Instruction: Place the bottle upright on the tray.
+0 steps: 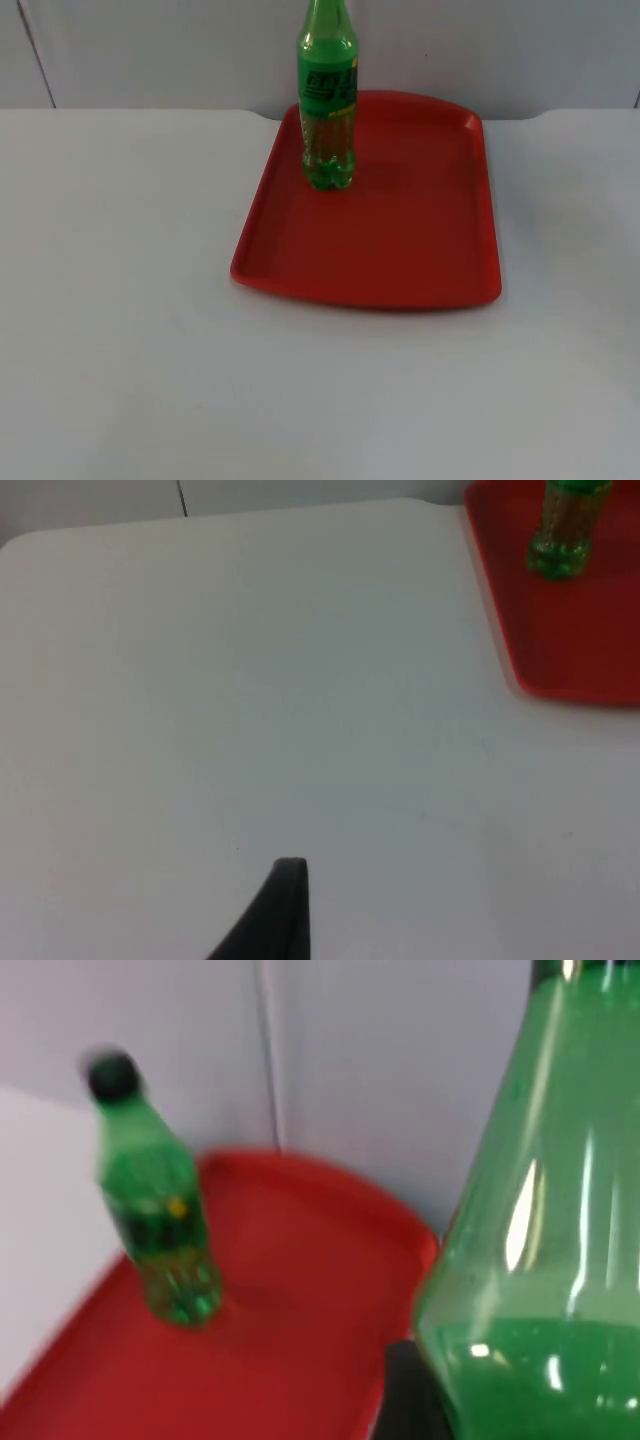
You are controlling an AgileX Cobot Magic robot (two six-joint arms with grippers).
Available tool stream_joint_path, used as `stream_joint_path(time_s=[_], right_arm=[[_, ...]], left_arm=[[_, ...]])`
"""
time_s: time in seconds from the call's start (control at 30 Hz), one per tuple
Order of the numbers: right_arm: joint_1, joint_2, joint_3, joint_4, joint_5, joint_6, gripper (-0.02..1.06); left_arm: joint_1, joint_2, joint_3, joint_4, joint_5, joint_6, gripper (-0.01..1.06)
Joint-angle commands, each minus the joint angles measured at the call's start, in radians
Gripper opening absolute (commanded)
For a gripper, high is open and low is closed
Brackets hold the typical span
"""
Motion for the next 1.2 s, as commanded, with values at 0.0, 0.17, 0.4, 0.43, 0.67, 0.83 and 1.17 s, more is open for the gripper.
stream_joint_path(time_s=[0.0, 0.17, 0.4, 0.43, 0.67, 0.83, 1.17], right_arm=[[0.021, -0.046, 0.036, 0.0, -0.082, -0.012, 0.0], [0.056, -0.143, 0.17, 0.0, -0.272, -0.012, 0.0], [0.056, -0.274, 0.444, 0.002, -0.679, -0.009, 0.0], [0.056, -0.288, 0.492, 0.002, -0.77, -0.006, 0.0], [0.054, -0.284, 0.626, 0.004, -0.972, 0.01, 0.0], [0.054, -0.28, 0.626, 0.003, -0.943, 0.039, 0.0], [0.054, -0.268, 0.628, -0.236, -1.148, 0.025, 0.0]], left_arm=[[-0.008, -0.003, 0.004, -0.007, 0.0, 0.0, 1.05], [-0.008, -0.003, 0.004, -0.007, 0.0, 0.0, 1.05], [-0.008, -0.003, 0.004, -0.007, 0.0, 0.0, 1.05], [-0.008, -0.003, 0.004, -0.007, 0.0, 0.0, 1.05], [-0.008, -0.003, 0.004, -0.007, 0.0, 0.0, 1.05], [-0.008, -0.003, 0.004, -0.007, 0.0, 0.0, 1.05], [-0.008, -0.003, 0.004, -0.007, 0.0, 0.0, 1.05]])
